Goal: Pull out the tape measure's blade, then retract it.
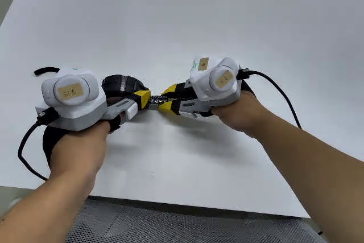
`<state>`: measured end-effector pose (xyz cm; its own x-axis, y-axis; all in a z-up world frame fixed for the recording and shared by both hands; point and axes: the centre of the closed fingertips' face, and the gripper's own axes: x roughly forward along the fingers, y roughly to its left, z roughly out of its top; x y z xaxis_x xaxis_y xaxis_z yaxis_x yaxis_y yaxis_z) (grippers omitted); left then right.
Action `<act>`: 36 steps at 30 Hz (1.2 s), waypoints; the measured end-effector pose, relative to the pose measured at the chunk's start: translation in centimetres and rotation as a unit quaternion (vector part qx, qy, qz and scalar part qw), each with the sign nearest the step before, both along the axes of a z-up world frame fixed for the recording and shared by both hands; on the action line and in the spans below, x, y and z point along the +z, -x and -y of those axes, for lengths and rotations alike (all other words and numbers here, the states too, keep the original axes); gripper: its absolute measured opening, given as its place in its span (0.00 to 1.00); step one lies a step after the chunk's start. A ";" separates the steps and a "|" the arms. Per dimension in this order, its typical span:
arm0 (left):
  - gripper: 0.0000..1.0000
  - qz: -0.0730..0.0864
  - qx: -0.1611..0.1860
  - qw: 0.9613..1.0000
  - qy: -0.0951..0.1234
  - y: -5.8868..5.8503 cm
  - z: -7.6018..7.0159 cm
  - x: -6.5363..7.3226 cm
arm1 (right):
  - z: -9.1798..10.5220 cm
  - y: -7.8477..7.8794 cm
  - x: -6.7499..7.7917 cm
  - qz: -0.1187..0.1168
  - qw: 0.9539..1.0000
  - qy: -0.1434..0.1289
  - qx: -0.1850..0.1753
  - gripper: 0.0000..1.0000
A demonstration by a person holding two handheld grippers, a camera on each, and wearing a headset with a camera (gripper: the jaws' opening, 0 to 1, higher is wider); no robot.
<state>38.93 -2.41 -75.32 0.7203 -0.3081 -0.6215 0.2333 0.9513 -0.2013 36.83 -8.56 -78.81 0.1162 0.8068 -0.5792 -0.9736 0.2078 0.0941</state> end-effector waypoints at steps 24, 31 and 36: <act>0.56 0.001 0.002 1.000 0.001 -0.1 0.0 0.0 | -1.5 -0.2 -0.1 0.002 1.000 0.002 0.004 0.11; 0.57 0.009 0.003 1.000 0.000 -0.1 0.0 0.1 | -1.5 -0.3 -0.1 -0.010 1.000 0.000 -0.011 0.12; 0.58 0.009 0.003 1.000 0.000 -0.1 0.1 0.1 | -1.5 -0.3 -0.2 -0.006 1.000 0.003 -0.010 0.12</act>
<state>39.00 -2.48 -75.21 0.7329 -0.3033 -0.6090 0.2312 0.9529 -0.1964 37.09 -7.05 -78.98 0.1253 0.8008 -0.5856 -0.9680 0.2280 0.1048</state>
